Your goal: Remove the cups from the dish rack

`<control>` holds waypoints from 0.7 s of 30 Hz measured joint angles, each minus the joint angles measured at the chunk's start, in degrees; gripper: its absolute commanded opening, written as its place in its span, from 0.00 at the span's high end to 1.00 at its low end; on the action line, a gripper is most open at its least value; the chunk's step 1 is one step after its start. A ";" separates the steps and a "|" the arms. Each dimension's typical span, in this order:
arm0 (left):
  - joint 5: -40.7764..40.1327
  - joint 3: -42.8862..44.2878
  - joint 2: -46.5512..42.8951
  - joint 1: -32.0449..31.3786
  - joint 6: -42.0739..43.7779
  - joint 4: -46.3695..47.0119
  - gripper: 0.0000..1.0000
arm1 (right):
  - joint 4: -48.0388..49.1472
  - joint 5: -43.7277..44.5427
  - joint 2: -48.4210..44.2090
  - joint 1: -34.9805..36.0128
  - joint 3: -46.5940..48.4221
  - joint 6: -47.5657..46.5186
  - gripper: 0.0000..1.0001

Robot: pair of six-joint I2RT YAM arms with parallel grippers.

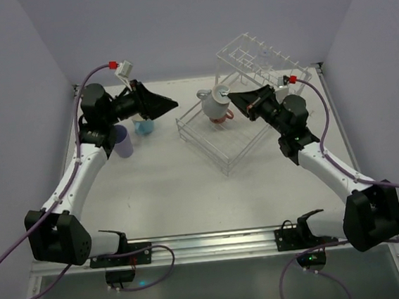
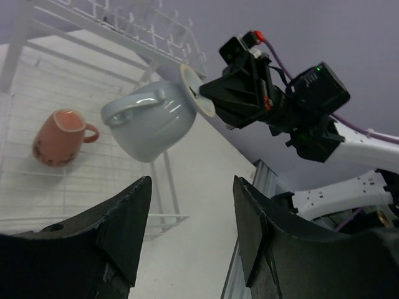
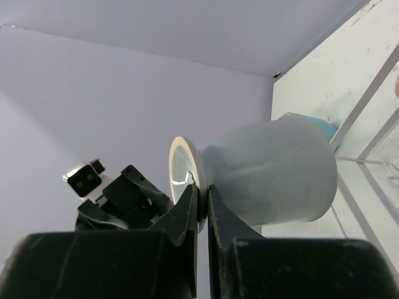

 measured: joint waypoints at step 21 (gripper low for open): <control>10.51 -18.18 8.81 -2.43 -37.70 69.29 0.50 | 6.40 -4.96 -2.71 0.00 0.35 10.21 1.00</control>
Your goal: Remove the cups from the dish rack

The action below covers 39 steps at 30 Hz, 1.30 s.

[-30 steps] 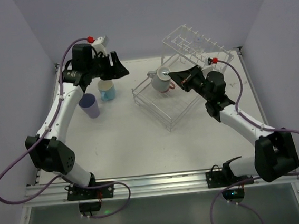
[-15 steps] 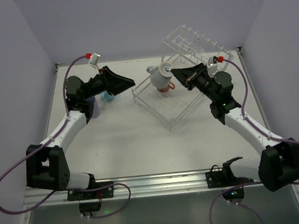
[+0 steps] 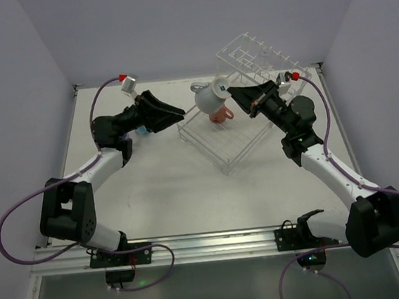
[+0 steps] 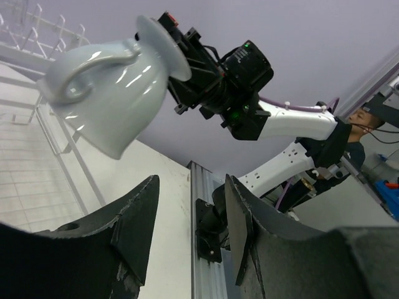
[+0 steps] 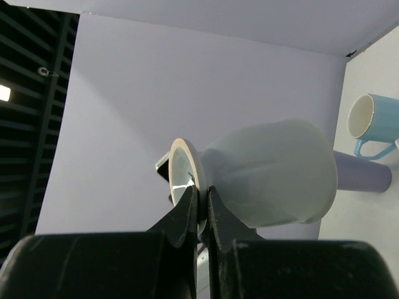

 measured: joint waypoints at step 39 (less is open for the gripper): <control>-6.25 8.26 13.35 -1.44 -16.44 1.03 0.51 | 14.82 -7.91 3.87 -0.13 1.01 9.97 1.00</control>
